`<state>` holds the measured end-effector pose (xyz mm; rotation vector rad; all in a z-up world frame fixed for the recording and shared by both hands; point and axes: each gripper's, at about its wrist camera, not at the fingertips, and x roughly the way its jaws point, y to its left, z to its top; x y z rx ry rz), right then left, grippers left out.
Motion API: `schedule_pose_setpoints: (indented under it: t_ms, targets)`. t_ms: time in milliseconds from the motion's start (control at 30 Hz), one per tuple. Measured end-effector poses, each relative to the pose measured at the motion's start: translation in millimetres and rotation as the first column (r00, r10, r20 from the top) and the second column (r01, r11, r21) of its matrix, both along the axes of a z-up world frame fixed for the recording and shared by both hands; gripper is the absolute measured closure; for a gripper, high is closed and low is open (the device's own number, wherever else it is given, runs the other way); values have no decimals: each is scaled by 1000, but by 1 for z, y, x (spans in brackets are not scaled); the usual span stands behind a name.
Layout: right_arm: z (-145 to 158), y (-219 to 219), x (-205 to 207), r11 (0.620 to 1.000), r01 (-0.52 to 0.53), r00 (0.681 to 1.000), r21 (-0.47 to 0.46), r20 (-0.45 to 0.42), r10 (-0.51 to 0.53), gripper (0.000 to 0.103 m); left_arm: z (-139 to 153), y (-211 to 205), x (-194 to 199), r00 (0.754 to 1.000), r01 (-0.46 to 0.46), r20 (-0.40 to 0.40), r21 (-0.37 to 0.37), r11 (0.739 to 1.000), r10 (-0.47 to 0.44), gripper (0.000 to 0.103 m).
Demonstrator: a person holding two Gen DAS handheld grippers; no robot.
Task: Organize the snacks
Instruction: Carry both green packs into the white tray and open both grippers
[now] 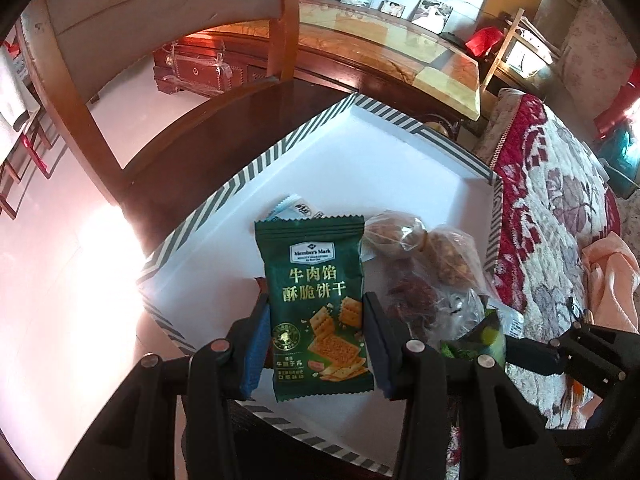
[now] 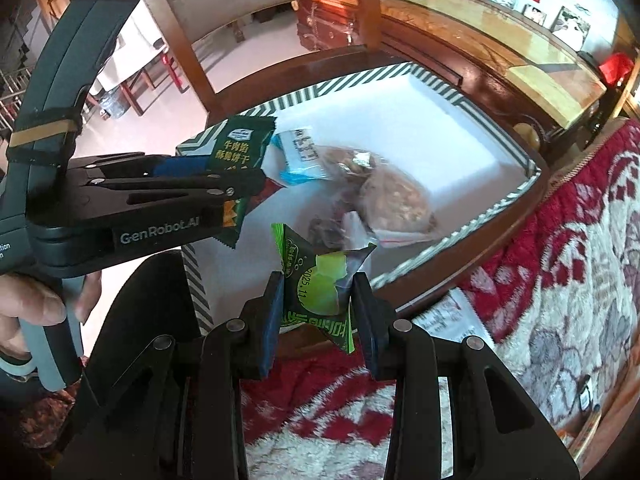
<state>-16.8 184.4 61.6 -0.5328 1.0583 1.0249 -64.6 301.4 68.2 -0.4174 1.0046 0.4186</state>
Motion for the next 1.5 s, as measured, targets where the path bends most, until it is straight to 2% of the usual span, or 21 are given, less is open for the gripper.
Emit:
schedule_pose_setpoints:
  t_ms: [267, 467, 833, 1000, 1067, 1100, 1133, 1500]
  targets:
    - [-7, 18, -3, 999, -33, 999, -9, -22, 33, 70, -8, 4, 5, 1000, -1, -21, 0, 1000, 1, 56]
    - [-20, 32, -3, 997, -59, 998, -49, -27, 58, 71, -12, 5, 12, 999, 3, -32, 4, 1000, -2, 56]
    - [-29, 36, 30, 998, 12, 999, -59, -31, -14, 71, -19, 6, 22, 999, 8, -48, 21, 1000, -7, 57]
    - [-32, 34, 33, 999, 16, 998, -34, -55, -18, 70, -20, 5, 26, 999, 2, -53, 31, 1000, 0, 56]
    - [-35, 34, 32, 999, 20, 997, -30, -74, -22, 64, -19, 4, 25, 999, -3, -52, 36, 999, 5, 55]
    - [-35, 33, 31, 1000, 20, 997, -21, -77, -22, 59, -19, 4, 25, 999, -6, -53, 36, 999, 8, 52]
    - [-34, 32, 29, 1000, 18, 996, -16, -83, -19, 58, -20, 4, 25, 998, -10, -56, 37, 999, 12, 51]
    - [-14, 19, 9, 999, 16, 999, 31, -51, -14, 56, -13, 0, 15, 998, -34, -53, 49, 998, 36, 22]
